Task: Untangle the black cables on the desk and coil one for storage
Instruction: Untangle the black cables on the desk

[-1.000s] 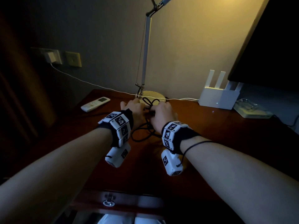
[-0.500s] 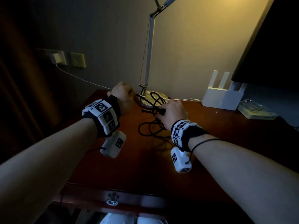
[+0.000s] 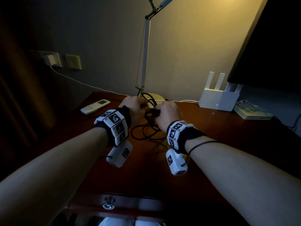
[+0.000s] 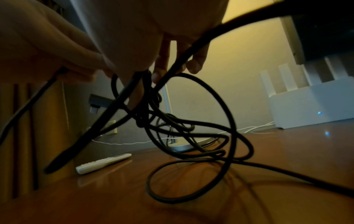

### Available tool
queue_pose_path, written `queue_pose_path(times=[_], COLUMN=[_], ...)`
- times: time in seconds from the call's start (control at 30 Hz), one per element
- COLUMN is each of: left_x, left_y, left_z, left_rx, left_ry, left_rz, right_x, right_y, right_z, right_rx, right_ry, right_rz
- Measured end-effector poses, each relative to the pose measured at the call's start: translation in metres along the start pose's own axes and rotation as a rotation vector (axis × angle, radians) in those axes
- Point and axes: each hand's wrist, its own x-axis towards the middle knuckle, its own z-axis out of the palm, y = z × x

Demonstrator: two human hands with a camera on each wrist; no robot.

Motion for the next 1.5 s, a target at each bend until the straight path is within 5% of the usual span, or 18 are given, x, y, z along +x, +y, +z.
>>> queue_pose_path(times=[0.73, 0.97, 1.27, 1.5], left_x=[-0.009, -0.003, 0.004, 0.005], left_y=[-0.004, -0.001, 0.023, 0.01], left_z=[-0.049, -0.034, 0.006, -0.004], left_rx=[-0.411, -0.06, 0.24, 0.119], left_ry=[0.035, 0.035, -0.086, -0.092], left_rz=[-0.233, -0.305, -0.067, -0.111], right_x=[0.003, 0.003, -0.001, -0.004], right_y=[0.023, 0.014, 0.0, 0.019], right_z=[-0.011, -0.009, -0.013, -0.009], right_rx=[-0.056, 0.028, 0.044, 0.04], right_ry=[-0.08, -0.062, -0.105, -0.091], right_rz=[0.081, 0.022, 0.075, 0.136])
